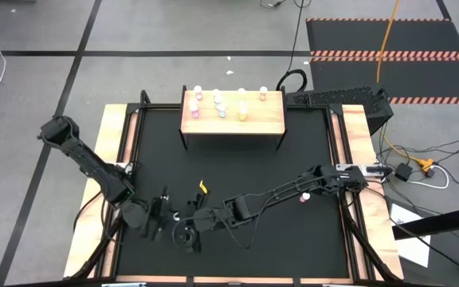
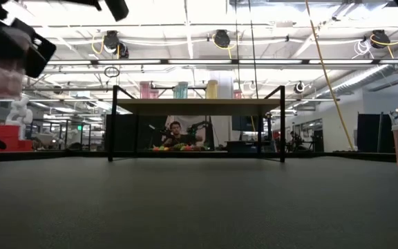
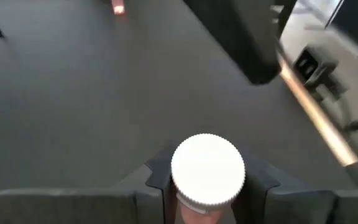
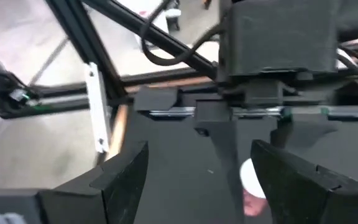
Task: Pick and place medicine bottles onto shelf by color
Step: Put the pink pill bottle on the shelf aligned with the other pink pill bottle
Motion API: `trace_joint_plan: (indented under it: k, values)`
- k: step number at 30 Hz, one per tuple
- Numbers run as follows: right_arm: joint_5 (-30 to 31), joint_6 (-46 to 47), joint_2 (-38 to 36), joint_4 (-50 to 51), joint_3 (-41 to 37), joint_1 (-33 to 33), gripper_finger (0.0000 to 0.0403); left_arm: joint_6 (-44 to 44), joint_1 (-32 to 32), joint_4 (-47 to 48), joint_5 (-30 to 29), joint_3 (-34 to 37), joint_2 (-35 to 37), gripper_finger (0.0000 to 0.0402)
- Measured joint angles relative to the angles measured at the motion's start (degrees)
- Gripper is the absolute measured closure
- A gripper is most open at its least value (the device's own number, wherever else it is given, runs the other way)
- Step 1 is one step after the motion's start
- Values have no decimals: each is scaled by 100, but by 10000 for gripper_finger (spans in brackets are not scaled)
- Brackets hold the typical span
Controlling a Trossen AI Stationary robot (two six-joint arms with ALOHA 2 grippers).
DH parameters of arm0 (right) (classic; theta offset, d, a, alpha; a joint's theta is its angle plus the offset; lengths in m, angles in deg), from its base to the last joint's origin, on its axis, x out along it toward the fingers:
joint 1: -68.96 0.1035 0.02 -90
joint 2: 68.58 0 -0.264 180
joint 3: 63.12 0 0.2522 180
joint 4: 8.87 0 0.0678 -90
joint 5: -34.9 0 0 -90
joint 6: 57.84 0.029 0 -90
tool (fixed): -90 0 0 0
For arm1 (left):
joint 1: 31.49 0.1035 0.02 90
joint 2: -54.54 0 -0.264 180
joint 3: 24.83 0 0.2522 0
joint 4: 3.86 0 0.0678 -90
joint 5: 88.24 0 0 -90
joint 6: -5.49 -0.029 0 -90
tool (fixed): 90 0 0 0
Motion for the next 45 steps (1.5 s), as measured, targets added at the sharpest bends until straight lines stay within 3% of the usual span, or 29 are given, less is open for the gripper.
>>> trace_joint_plan:
  k: [9, 18, 24, 27, 34, 38, 45]
  values:
    - [-132, -113, 0, 173, -9, -167, 126, -826, 430, -17, 11, -3, -807, 299]
    - [-114, 422, -177, 1565, -10, -79, 126, -1244, 805, -1901, 63, -7, -2370, 284]
    - [691, 684, -354, 2332, -6, 32, 126, -920, 1022, -2256, 302, -4, -2715, 282]
    - [763, 952, -362, 2423, -177, 25, 126, -711, 1129, -2224, 299, -4, -2723, 275]
    - [431, 1423, -399, 1085, -1393, -46, 126, -579, 1175, -2217, 311, -4, -2699, 181]
    - [445, 1727, -413, 543, -1912, -95, 126, -647, 1151, -2117, 666, -4, -2454, 117]
    - [433, 507, -417, -669, -2443, -186, 126, -435, 1151, -960, 936, -2, -1809, 59]
